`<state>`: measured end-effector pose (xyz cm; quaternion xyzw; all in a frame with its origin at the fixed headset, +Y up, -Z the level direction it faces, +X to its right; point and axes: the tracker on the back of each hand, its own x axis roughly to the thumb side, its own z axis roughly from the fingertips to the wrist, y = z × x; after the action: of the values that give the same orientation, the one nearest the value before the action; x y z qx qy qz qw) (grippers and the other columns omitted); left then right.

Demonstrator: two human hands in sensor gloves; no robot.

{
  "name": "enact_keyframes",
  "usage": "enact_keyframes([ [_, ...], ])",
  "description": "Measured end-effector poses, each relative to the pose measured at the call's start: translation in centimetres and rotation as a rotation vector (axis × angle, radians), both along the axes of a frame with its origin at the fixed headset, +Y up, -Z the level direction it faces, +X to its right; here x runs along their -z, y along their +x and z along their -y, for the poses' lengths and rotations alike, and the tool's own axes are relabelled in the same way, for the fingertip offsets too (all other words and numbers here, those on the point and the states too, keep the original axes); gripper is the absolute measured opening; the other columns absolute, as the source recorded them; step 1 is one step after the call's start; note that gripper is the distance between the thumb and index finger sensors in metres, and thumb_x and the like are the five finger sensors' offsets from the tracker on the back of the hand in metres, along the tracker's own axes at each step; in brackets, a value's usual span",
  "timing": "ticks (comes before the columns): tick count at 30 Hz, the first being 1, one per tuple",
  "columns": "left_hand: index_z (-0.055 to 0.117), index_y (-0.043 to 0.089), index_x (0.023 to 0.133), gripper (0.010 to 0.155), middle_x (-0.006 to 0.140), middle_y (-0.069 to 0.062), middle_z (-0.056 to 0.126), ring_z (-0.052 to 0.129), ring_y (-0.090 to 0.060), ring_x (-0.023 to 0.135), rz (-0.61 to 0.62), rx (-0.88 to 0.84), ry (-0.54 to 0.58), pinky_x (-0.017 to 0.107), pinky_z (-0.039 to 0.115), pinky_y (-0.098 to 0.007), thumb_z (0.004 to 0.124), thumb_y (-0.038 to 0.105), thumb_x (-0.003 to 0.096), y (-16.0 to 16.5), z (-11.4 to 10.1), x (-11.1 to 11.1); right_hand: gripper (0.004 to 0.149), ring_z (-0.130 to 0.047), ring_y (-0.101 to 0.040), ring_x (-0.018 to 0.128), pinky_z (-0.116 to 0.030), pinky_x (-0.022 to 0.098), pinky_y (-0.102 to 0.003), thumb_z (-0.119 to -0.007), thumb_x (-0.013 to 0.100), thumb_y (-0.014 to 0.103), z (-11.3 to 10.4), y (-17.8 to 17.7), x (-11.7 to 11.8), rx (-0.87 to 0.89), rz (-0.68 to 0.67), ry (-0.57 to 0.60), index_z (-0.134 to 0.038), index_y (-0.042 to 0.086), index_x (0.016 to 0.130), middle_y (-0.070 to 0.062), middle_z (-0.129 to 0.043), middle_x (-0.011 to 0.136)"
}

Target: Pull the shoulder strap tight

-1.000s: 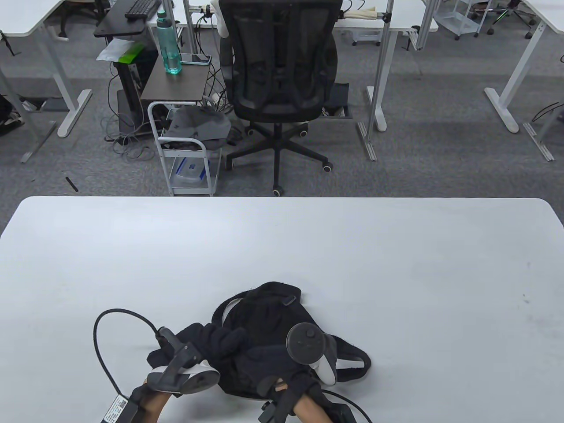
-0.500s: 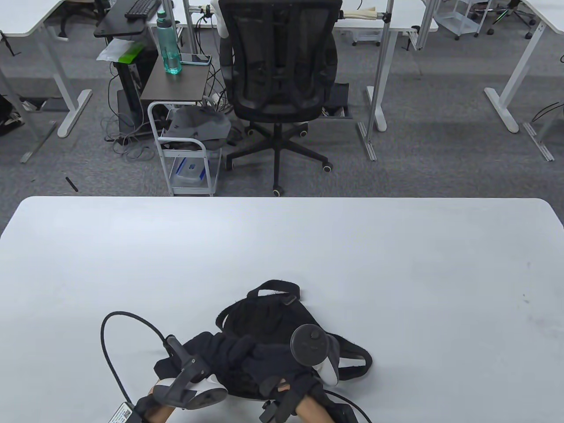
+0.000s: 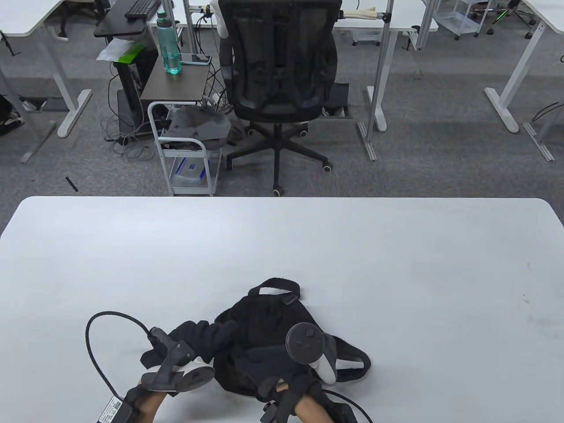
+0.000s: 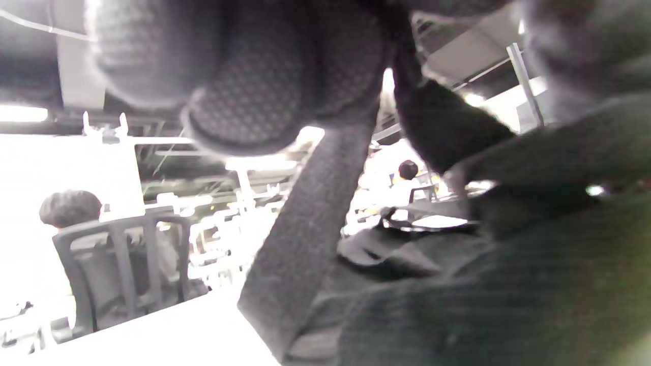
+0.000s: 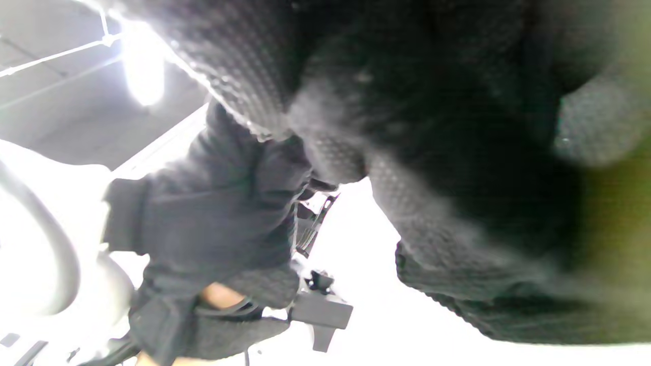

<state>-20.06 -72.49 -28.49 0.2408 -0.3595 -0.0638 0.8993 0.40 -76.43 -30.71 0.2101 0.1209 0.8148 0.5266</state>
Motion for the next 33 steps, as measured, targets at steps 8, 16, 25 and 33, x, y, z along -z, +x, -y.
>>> enact_keyframes([
  [8, 0.058, 0.031, 0.094, 0.064, 0.056, 0.012, 0.100, 0.106, -0.012, 0.042, 0.088, 0.016, 0.024, 0.032, 0.091, -0.028, 0.059, 0.044, 0.0319, 1.8, 0.3, -1.1, 0.042, -0.106, -0.035, 0.032, -0.080, 0.045, -0.056, -0.083, 0.044, 0.035, -0.3, -0.2, -0.1, 0.011, 0.010, 0.059, -0.101, 0.001, 0.059, -0.019, -0.109, 0.048],
  [16, 0.055, 0.041, 0.095, 0.065, 0.057, 0.012, 0.099, 0.104, -0.013, 0.044, -0.011, 0.015, -0.069, 0.034, 0.090, -0.029, 0.056, 0.045, 0.0304, -0.4, 1.3, 1.8, 0.041, -0.107, -0.035, 0.028, -0.081, 0.043, -0.055, -0.083, 0.044, 0.032, -0.3, -0.9, -0.2, -0.050, -0.001, 0.069, -0.103, -0.001, 0.057, -0.020, -0.110, 0.044],
  [25, 0.060, 0.031, 0.095, 0.064, 0.057, 0.010, 0.101, 0.106, -0.013, 0.043, 0.012, 0.015, -0.030, 0.033, 0.091, -0.029, 0.062, 0.044, 0.0323, 0.3, 0.5, 0.3, 0.057, -0.095, -0.048, 0.061, -0.068, 0.053, -0.064, -0.085, 0.044, 0.036, 0.4, 0.1, 0.3, -0.020, 0.045, -0.014, -0.087, -0.004, 0.084, -0.029, -0.093, 0.078],
  [33, 0.059, 0.031, 0.095, 0.064, 0.057, 0.011, 0.100, 0.106, -0.013, 0.043, 0.087, 0.033, 0.000, 0.033, 0.091, -0.029, 0.060, 0.044, 0.0318, 2.0, 0.7, -0.9, 0.040, -0.105, -0.038, 0.036, -0.077, 0.048, -0.057, -0.083, 0.045, 0.032, -0.1, -0.4, -0.2, -0.029, 0.039, 0.038, -0.101, 0.001, 0.061, -0.020, -0.108, 0.051],
])
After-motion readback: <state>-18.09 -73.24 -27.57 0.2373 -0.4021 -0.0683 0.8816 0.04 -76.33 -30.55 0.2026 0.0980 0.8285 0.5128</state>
